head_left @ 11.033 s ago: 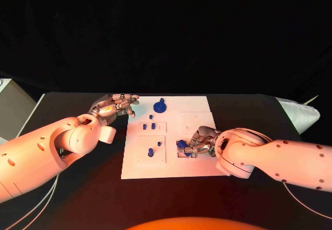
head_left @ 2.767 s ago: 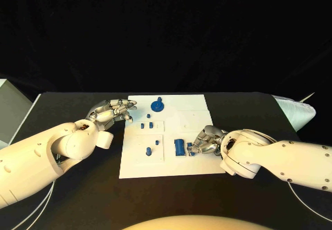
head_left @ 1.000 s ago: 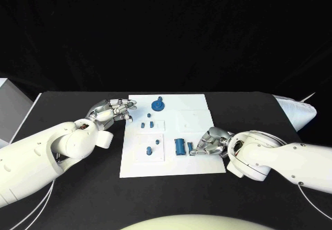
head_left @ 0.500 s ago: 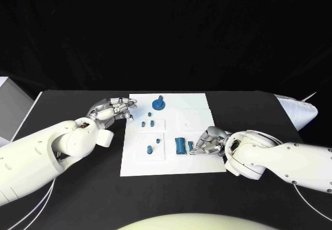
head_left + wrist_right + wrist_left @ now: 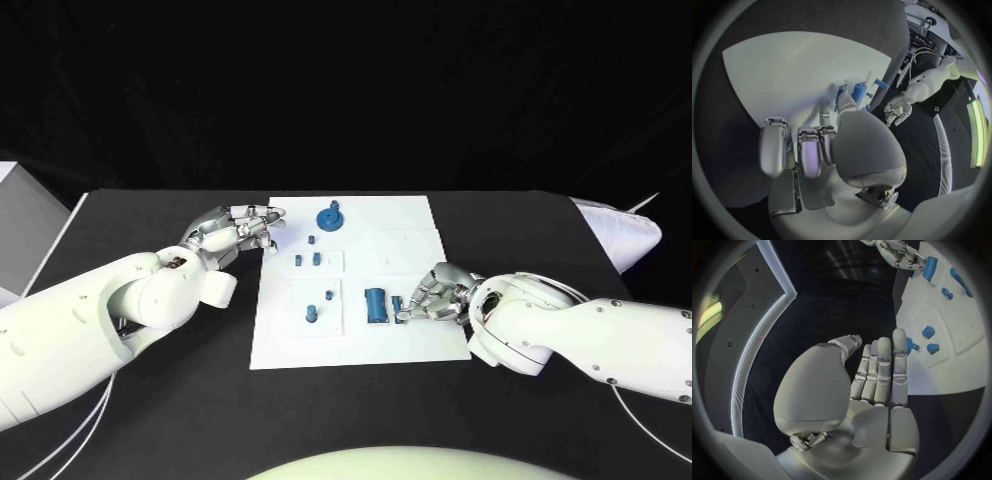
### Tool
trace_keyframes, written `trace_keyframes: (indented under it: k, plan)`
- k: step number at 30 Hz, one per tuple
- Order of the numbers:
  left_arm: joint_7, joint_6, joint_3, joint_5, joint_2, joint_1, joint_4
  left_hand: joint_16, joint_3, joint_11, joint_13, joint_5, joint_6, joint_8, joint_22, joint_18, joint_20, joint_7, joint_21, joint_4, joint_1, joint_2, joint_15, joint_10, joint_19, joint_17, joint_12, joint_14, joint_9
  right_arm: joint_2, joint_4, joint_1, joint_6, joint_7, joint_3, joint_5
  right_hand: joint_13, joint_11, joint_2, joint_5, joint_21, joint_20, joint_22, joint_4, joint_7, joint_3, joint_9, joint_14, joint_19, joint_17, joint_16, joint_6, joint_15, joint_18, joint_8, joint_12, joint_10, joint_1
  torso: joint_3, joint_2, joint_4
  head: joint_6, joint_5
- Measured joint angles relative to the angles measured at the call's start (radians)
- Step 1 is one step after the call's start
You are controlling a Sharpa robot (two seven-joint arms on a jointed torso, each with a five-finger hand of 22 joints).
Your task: Assemble the parts on the task board
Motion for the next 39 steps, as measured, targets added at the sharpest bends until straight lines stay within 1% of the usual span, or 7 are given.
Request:
trace_keyframes:
  k: [3, 8, 18, 23, 25, 31, 39]
  plan:
    - [0.000, 0.000, 0.000, 0.000, 0.000, 0.000, 0.000, 0.000, 0.000, 0.000, 0.000, 0.000, 0.000, 0.000, 0.000, 0.000, 0.000, 0.000, 0.000, 0.000, 0.000, 0.000, 0.000, 0.000, 0.000, 0.000, 0.000, 0.000, 0.000, -0.007, 0.003, 0.000, -0.004, 0.006, 0.000, 0.004, 0.000, 0.000, -0.012, -0.006, -0.007, 0.000, 0.000, 0.000, 0.000, -0.011, -0.002, 0.000, 0.000, 0.000, 0.000, 0.000, 0.000, 0.000, 0.000, 0.000, 0.000, -0.012, -0.0006, 0.000, 0.0003, 0.001, -0.001]
    - [0.000, 0.000, 0.000, 0.000, 0.001, 0.000, -0.001, 0.000, 0.000, 0.000, 0.000, 0.000, 0.000, 0.000, 0.000, 0.000, 0.000, 0.000, 0.000, 0.000, 0.000, 0.000, 0.000, 0.000, 0.000, 0.000, 0.000, 0.000, 0.000, -0.029, 0.007, 0.000, -0.021, 0.032, 0.001, 0.025, 0.000, 0.000, -0.025, -0.010, -0.019, 0.000, 0.000, -0.003, 0.011, -0.019, -0.006, 0.000, 0.000, 0.000, 0.000, -0.011, 0.000, 0.000, -0.010, 0.000, 0.000, -0.025, -0.0011, -0.001, 0.0005, 0.001, -0.002]
    - [0.001, 0.000, 0.000, 0.000, 0.003, 0.000, -0.003, 0.000, -0.002, 0.000, 0.000, 0.000, 0.000, 0.000, -0.001, 0.000, 0.000, 0.000, 0.000, 0.002, 0.000, 0.000, 0.000, 0.000, 0.000, 0.000, 0.000, 0.000, 0.000, -0.050, 0.026, 0.011, -0.051, 0.091, 0.007, 0.056, 0.000, 0.000, -0.031, -0.004, -0.019, 0.000, 0.000, -0.003, 0.010, -0.019, -0.001, 0.000, 0.000, 0.000, 0.000, -0.011, 0.000, 0.000, -0.008, 0.000, 0.000, -0.022, -0.0011, -0.001, 0.0002, 0.006, -0.002]
    - [0.001, 0.000, 0.000, 0.000, 0.005, 0.000, -0.004, 0.000, -0.003, 0.000, 0.000, 0.000, 0.000, 0.000, -0.001, 0.000, 0.000, 0.000, 0.000, 0.003, 0.000, 0.000, 0.000, 0.000, 0.000, 0.000, 0.000, 0.000, 0.001, -0.041, 0.037, 0.014, -0.060, 0.112, 0.008, 0.049, -0.001, -0.002, -0.050, 0.000, -0.019, 0.000, 0.000, -0.003, -0.008, -0.019, 0.020, -0.002, 0.000, 0.000, 0.000, 0.018, -0.003, 0.000, 0.035, 0.000, -0.001, -0.008, -0.0011, -0.001, 0.0003, 0.007, -0.003]
    - [0.002, 0.000, 0.000, 0.000, 0.006, 0.000, -0.005, 0.000, -0.003, 0.000, 0.000, 0.000, 0.000, 0.000, -0.001, 0.000, 0.000, 0.000, 0.000, 0.003, 0.000, 0.000, 0.000, 0.000, 0.000, 0.000, 0.000, 0.000, 0.001, -0.032, 0.041, 0.015, -0.060, 0.116, 0.008, 0.038, -0.001, -0.012, -0.057, 0.000, -0.019, -0.008, 0.000, 0.000, -0.014, -0.015, 0.032, 0.000, 0.000, 0.000, 0.000, 0.025, -0.011, 0.000, 0.055, 0.012, 0.000, -0.001, -0.0011, -0.001, 0.0005, 0.007, -0.003]
    - [0.002, 0.000, 0.000, 0.000, 0.006, 0.000, -0.005, 0.000, -0.003, 0.000, 0.000, 0.000, 0.000, 0.000, -0.001, 0.000, 0.000, 0.000, 0.000, 0.003, 0.000, 0.000, 0.000, 0.000, 0.000, 0.000, 0.000, 0.000, 0.001, -0.008, 0.051, 0.015, -0.054, 0.116, 0.008, -0.013, -0.001, -0.019, -0.076, 0.000, -0.011, -0.011, 0.000, -0.001, -0.016, -0.004, 0.054, 0.000, 0.000, 0.000, 0.000, 0.027, -0.018, 0.000, 0.088, 0.039, 0.000, 0.018, -0.0011, 0.000, 0.0012, 0.007, -0.002]
    - [0.002, 0.000, 0.000, 0.000, 0.006, 0.000, -0.004, 0.000, -0.003, 0.000, 0.000, 0.000, 0.000, 0.000, -0.001, 0.000, 0.000, 0.000, 0.000, 0.003, 0.000, 0.000, 0.000, 0.000, 0.000, 0.000, 0.000, 0.000, 0.001, 0.021, 0.047, 0.012, -0.041, 0.085, 0.007, -0.095, -0.001, -0.024, -0.075, -0.007, -0.003, -0.018, 0.000, -0.001, -0.024, 0.002, 0.070, -0.003, 0.000, 0.000, 0.000, 0.028, -0.022, 0.000, 0.118, 0.079, -0.002, 0.028, -0.0012, 0.001, 0.0014, 0.004, -0.001]
